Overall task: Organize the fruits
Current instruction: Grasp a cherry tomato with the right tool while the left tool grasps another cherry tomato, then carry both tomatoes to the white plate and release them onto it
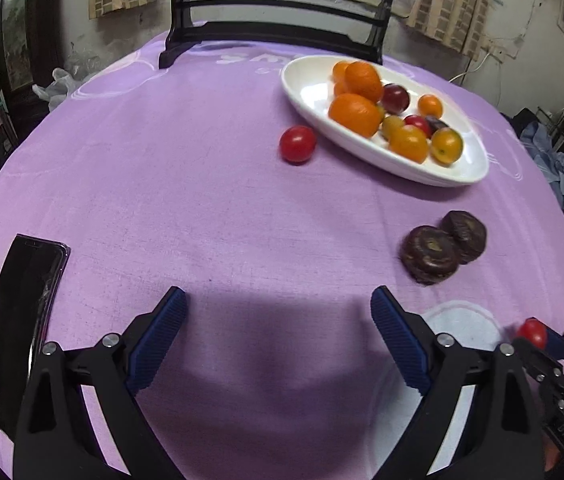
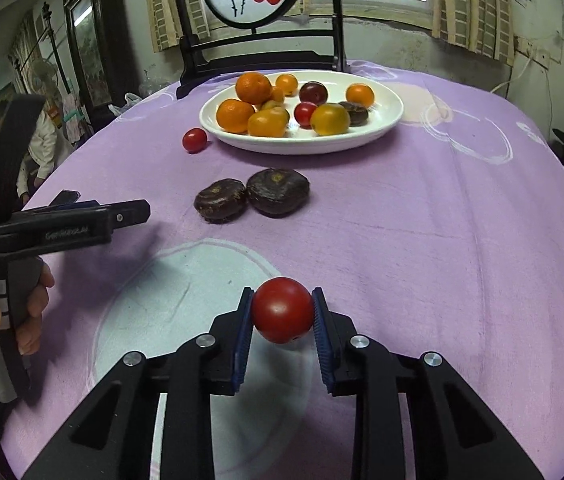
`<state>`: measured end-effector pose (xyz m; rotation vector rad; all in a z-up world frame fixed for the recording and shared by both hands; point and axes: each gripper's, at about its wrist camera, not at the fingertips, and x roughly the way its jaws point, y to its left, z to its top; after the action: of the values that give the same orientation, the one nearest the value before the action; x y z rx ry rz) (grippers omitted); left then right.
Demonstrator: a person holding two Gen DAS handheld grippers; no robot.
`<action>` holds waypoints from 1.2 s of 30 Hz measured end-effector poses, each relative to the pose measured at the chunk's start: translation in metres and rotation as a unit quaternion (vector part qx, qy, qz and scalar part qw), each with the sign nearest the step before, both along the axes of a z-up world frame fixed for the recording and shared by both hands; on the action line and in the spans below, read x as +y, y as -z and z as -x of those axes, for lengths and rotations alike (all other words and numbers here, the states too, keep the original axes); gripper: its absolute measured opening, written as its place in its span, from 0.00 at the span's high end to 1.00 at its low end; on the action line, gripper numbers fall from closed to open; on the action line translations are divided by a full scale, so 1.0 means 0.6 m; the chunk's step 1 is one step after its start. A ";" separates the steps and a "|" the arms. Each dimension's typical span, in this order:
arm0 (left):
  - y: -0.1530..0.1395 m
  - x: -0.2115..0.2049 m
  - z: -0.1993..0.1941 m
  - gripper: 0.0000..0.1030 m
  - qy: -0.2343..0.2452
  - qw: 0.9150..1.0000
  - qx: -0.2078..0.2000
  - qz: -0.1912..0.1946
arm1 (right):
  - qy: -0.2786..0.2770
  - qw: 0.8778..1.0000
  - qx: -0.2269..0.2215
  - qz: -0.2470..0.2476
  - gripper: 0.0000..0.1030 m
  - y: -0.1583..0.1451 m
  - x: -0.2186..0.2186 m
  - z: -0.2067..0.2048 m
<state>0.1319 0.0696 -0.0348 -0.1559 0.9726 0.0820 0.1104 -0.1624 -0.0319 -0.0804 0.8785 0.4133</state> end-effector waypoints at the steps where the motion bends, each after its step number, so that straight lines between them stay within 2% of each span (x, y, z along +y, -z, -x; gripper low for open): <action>1: 0.004 -0.001 -0.007 0.13 0.007 1.000 0.010 -0.004 | 0.000 1.000 0.003 -0.004 0.71 0.000 -0.003 -0.001; 5: 0.008 -0.004 -0.049 0.17 0.023 0.999 0.011 -0.037 | -0.003 1.000 0.015 -0.020 0.71 0.003 -0.009 -0.004; 7: 0.006 -0.001 -0.078 0.17 0.024 0.999 0.010 -0.040 | -0.006 0.999 0.025 -0.021 0.71 0.010 -0.009 -0.007; 10: 0.008 0.005 -0.121 0.24 0.031 0.999 0.010 -0.038 | -0.007 0.999 0.036 -0.020 0.71 0.016 -0.009 -0.011; 13: 0.011 0.008 -0.161 0.25 0.031 0.998 0.003 -0.056 | -0.009 0.999 0.039 -0.025 0.71 0.016 -0.010 -0.013; 16: 0.011 0.013 -0.186 0.27 0.032 0.998 -0.006 -0.050 | -0.011 0.999 0.042 -0.026 0.71 0.017 -0.009 -0.016; 18: 0.010 0.014 -0.200 0.34 0.037 0.998 -0.012 -0.044 | -0.012 0.999 0.042 -0.026 0.71 0.017 -0.010 -0.016; 19: 0.009 0.013 -0.205 0.46 0.042 0.998 -0.016 -0.044 | -0.012 0.999 0.043 -0.027 0.71 0.017 -0.010 -0.017; 20: 0.008 0.009 -0.210 0.65 0.050 0.997 -0.018 -0.047 | -0.012 0.999 0.043 -0.027 0.71 0.017 -0.010 -0.017; 21: 0.008 0.006 -0.212 0.70 0.055 0.997 -0.017 -0.053 | -0.013 0.999 0.043 -0.027 0.71 0.017 -0.010 -0.017; 22: 0.007 0.002 -0.211 0.75 0.063 0.997 -0.016 -0.051 | -0.013 0.999 0.043 -0.027 0.71 0.017 -0.010 -0.016; 25: 0.004 -0.006 -0.194 0.75 0.065 0.996 -0.009 -0.056 | -0.013 0.999 0.041 -0.025 0.71 0.017 -0.009 -0.016; 31: -0.005 -0.011 -0.128 0.75 0.077 0.997 0.003 -0.030 | -0.005 0.999 0.032 -0.027 0.71 0.012 -0.015 -0.013; 36: -0.039 -0.035 -0.065 0.75 0.113 0.993 -0.014 -0.016 | 0.010 0.999 0.011 -0.041 0.71 -0.004 -0.025 -0.012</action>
<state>0.1708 0.0488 -0.0116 -0.0161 0.9537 -0.1118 0.1176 -0.1771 -0.0295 0.0085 0.8818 0.4322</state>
